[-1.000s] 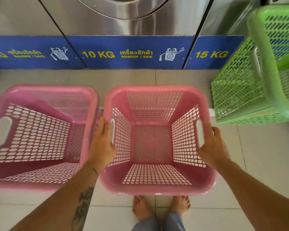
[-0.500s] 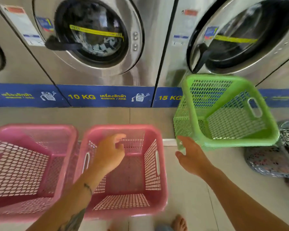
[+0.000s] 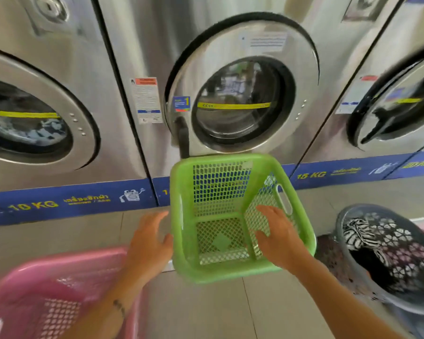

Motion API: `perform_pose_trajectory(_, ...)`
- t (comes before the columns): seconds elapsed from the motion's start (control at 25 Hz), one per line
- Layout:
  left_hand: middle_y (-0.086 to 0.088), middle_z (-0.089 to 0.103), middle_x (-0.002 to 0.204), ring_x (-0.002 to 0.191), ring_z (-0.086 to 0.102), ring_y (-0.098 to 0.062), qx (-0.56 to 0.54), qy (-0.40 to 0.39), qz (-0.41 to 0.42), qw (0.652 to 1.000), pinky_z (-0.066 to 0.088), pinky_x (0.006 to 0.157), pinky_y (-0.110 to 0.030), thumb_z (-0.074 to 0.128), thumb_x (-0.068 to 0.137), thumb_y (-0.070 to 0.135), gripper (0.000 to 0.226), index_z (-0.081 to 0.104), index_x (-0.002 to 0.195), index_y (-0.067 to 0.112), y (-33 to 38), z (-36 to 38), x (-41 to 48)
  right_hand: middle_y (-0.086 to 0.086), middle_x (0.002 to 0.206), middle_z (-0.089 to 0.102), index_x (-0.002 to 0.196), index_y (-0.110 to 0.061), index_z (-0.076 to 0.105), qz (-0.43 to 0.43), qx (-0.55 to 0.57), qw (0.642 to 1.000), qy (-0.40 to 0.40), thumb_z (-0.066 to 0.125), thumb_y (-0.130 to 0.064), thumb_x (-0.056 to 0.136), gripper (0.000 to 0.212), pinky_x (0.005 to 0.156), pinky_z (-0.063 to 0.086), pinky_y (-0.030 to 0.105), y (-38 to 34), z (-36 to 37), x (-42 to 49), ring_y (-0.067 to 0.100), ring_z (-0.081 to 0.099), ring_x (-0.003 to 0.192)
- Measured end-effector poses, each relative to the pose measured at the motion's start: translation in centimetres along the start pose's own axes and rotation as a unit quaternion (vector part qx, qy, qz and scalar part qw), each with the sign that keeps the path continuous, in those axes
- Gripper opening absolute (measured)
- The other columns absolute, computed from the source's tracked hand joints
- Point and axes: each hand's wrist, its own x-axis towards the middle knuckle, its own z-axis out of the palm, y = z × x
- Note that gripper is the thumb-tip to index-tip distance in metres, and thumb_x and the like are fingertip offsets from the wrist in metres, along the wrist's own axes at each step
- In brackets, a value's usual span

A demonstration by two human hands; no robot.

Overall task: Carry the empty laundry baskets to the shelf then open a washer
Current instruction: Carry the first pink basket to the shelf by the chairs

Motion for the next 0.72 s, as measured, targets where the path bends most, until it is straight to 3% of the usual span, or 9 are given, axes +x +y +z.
perform_pose_trajectory(0.12, -0.010, 0.033, 0.153, 0.144, 0.020, -0.026, 0.137, -0.004, -0.008, 0.991, 0.020, 0.115, -0.041, 0.059, 0.086, 0.024, 0.060, 0.039, 0.143, 0.022, 1.7, 5.4, 3.1, 0.016, 0.136, 0.049, 0.140, -0.009, 0.047, 0.056, -0.060, 0.997, -0.008, 0.066, -0.008, 0.077, 0.066, 0.105, 0.036, 0.040, 7.4, -2.5, 3.7, 0.037, 0.048, 0.124)
perform_pose_trajectory(0.24, -0.014, 0.007, 0.161, 0.148, 0.004, -0.030, 0.178, -0.004, -0.067, 0.982, 0.016, 0.118, -0.047, 0.057, 0.088, 0.032, 0.069, 0.026, 0.150, 0.027, 1.2, 8.2, 5.4, 0.018, 0.132, 0.047, 0.140, -0.010, 0.045, 0.081, -0.086, 0.993, -0.018, 0.063, -0.007, 0.075, 0.067, 0.103, 0.034, 0.044, 12.2, -3.3, 7.0, 0.041, 0.044, 0.123)
perform_pose_trajectory(0.4, -0.018, -0.004, 0.160, 0.147, 0.004, -0.037, 0.260, -0.025, -0.067, 0.963, 0.020, 0.116, -0.052, 0.055, 0.090, 0.031, 0.079, 0.009, 0.153, 0.029, -0.6, 10.3, 7.1, 0.019, 0.147, 0.035, 0.151, -0.021, 0.027, 0.093, -0.053, 0.994, -0.038, 0.061, -0.010, 0.081, 0.078, 0.102, 0.040, 0.049, 15.2, -2.1, 10.8, 0.044, 0.046, 0.126)
perform_pose_trajectory(0.52, -0.021, -0.004, 0.160, 0.146, 0.009, -0.039, 0.274, -0.007, -0.059, 0.960, 0.023, 0.114, -0.049, 0.058, 0.087, 0.021, 0.086, 0.004, 0.154, 0.029, -1.8, 11.3, 7.6, 0.009, 0.150, 0.035, 0.152, -0.037, 0.017, 0.064, -0.059, 0.996, -0.019, 0.063, -0.019, 0.083, 0.084, 0.090, 0.049, 0.051, 16.0, -0.1, 11.7, 0.042, 0.057, 0.114)
perform_pose_trajectory(0.6, -0.022, -0.004, 0.159, 0.145, 0.013, -0.040, 0.273, 0.014, -0.047, 0.961, 0.025, 0.113, -0.047, 0.058, 0.084, 0.011, 0.089, 0.005, 0.154, 0.027, -2.3, 11.8, 7.5, 0.004, 0.152, 0.033, 0.149, -0.043, 0.016, 0.061, -0.093, 0.994, 0.018, 0.062, -0.019, 0.082, 0.085, 0.079, 0.052, 0.054, 16.4, 1.1, 11.2, 0.045, 0.063, 0.101)
perform_pose_trajectory(0.72, -0.020, -0.006, 0.160, 0.143, 0.018, -0.042, 0.270, 0.031, -0.033, 0.962, 0.029, 0.111, -0.048, 0.060, 0.079, 0.001, 0.097, 0.006, 0.154, 0.029, -3.2, 12.2, 6.6, 0.004, 0.149, 0.035, 0.149, -0.039, 0.023, 0.063, -0.112, 0.990, 0.059, 0.057, -0.006, 0.077, 0.086, 0.070, 0.053, 0.055, 16.8, 2.4, 9.5, 0.047, 0.064, 0.088)
